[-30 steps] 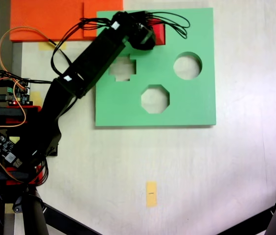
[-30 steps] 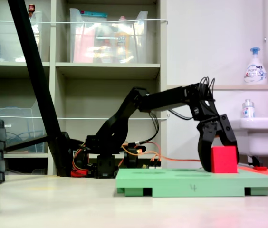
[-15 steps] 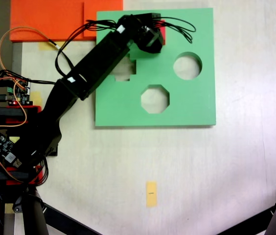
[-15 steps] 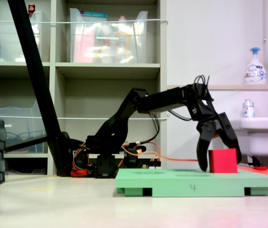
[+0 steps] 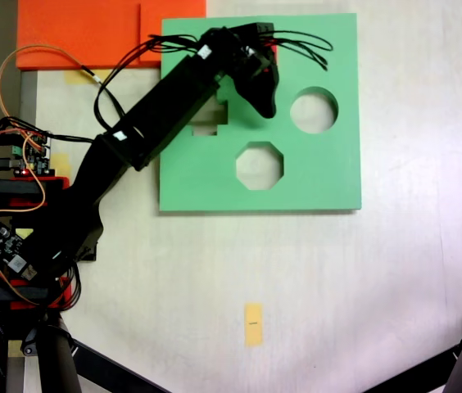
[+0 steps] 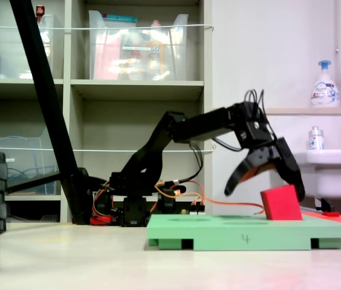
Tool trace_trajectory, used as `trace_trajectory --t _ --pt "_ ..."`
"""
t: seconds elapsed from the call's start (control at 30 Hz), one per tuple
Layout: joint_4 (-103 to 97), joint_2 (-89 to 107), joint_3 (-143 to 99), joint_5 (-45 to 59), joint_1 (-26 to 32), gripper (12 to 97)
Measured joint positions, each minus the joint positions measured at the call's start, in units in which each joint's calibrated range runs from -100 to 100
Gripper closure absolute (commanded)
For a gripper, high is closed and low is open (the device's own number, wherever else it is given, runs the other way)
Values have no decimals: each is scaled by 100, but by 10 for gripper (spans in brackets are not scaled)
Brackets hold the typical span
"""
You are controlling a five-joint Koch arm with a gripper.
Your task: Put the square block into the corresponding hole
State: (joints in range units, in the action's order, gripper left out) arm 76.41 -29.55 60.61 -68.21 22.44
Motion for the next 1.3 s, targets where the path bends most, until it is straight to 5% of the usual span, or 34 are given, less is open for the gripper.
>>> trace_trajectory --t 0.53,0.77,0.93,1.03,1.3 --pt "1459 3926 -20 1436 -806 197" --pt "2242 5814 -20 3282 -1016 199" --pt "2261 6867 -20 3702 -1387 205" --pt "2271 7565 -10 4107 -1700 344" --pt "1371 10575 -3871 5314 -2413 485"
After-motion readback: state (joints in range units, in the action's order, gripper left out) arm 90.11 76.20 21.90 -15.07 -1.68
